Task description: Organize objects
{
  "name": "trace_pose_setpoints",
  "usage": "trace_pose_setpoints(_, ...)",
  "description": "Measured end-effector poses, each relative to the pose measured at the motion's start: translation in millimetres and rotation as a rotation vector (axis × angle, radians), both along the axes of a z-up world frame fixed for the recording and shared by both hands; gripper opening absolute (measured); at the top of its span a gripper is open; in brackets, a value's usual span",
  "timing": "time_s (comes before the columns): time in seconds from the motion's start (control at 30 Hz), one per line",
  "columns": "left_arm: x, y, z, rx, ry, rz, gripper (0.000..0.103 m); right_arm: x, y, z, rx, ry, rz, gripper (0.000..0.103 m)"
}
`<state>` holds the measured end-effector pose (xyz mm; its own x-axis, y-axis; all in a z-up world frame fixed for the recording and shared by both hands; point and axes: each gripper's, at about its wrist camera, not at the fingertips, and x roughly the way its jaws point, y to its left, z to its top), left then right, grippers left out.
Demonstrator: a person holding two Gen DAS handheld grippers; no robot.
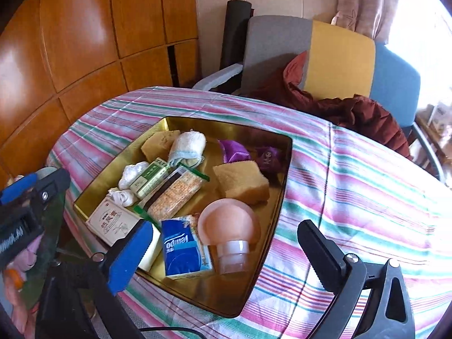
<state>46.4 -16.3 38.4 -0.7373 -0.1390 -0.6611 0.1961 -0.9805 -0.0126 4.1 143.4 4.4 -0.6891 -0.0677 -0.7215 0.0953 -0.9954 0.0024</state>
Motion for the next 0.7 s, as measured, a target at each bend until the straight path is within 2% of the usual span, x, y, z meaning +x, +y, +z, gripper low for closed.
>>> trace_pose_setpoints(0.4, 1.5, 3.6, -5.8, -0.054, -0.049, 0.027, 0.071, -0.8, -4.1, 15.3, 0.026, 0.041, -0.089, 0.103)
trace_pose_setpoints(0.7, 1.4, 8.3, -8.6, -0.054, -0.063, -0.013, 0.071, -2.8, -2.4, 12.6, 0.038, 0.032, -0.112, 0.103)
